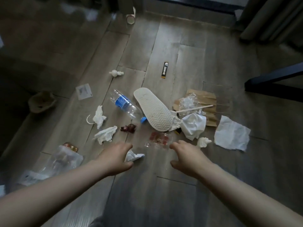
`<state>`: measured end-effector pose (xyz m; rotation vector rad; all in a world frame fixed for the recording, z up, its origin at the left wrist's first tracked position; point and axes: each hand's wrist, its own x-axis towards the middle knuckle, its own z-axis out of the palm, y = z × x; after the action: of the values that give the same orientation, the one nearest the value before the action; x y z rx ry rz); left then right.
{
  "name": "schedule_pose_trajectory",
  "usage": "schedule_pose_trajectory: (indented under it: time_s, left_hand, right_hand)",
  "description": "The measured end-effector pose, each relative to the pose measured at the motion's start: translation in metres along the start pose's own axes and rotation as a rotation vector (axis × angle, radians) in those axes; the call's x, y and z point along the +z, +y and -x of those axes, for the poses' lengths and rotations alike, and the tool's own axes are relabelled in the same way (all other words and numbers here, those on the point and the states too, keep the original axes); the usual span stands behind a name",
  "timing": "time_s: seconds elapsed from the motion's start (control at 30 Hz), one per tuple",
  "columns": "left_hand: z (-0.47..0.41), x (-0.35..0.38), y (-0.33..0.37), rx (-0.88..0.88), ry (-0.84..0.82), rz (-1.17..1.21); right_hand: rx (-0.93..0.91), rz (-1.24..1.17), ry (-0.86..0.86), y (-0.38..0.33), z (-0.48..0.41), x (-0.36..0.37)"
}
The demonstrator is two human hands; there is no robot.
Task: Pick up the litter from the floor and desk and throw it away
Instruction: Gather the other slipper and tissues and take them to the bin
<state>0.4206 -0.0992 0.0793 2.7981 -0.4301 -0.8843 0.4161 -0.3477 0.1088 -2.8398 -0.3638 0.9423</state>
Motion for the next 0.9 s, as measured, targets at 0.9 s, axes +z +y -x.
schedule_pose_trajectory:
  time_s: [0.9]
  left_hand:
    - [-0.062, 0.071, -0.034, 0.007, -0.001, -0.258]
  right_hand:
    - [-0.042, 0.099, 0.091, 0.020, -0.098, 0.066]
